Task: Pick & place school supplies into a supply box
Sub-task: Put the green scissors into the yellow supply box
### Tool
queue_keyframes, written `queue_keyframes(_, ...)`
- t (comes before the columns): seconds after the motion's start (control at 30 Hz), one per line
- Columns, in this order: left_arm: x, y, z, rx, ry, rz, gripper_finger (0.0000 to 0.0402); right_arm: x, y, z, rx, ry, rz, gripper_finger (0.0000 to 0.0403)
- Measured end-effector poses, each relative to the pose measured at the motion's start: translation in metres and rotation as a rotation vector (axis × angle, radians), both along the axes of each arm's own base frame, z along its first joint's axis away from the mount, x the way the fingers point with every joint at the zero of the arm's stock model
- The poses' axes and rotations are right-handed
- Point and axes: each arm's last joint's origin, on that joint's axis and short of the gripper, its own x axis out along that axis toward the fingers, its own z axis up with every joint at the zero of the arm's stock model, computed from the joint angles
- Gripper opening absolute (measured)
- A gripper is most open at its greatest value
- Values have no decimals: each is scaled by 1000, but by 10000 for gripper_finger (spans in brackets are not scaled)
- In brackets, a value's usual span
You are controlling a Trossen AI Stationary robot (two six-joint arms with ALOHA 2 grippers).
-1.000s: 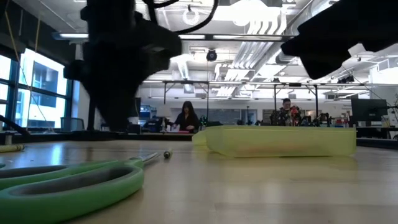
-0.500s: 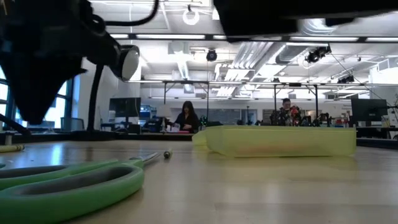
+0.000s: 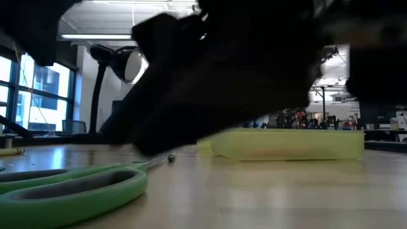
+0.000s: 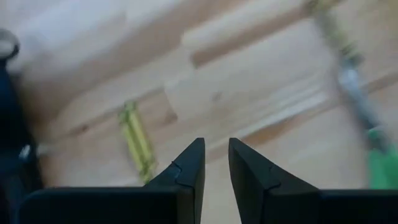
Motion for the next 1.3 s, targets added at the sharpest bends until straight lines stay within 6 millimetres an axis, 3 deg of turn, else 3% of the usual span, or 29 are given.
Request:
queue_keyframes(0.23,-8,1,13,65,-107,-29,101,19,-8,-14,-3,14,34,99)
queue_keyframes(0.5,-7,0,13,50,-102,-28,101,17,-14,-20,-17,116,67,93)
queue_keyframes(0.7,-7,0,13,50,-103,-28,101,17,-15,-20,-45,102,72,68)
queue_keyframes(0.9,-7,0,13,58,-109,-28,101,18,-16,-21,-62,91,80,11)
queue_keyframes(1.2,0,0,18,125,-281,-24,101,9,5,-19,-56,56,111,6)
queue_keyframes(1.3,1,-1,19,114,-294,-46,101,6,13,-19,-61,61,43,7)
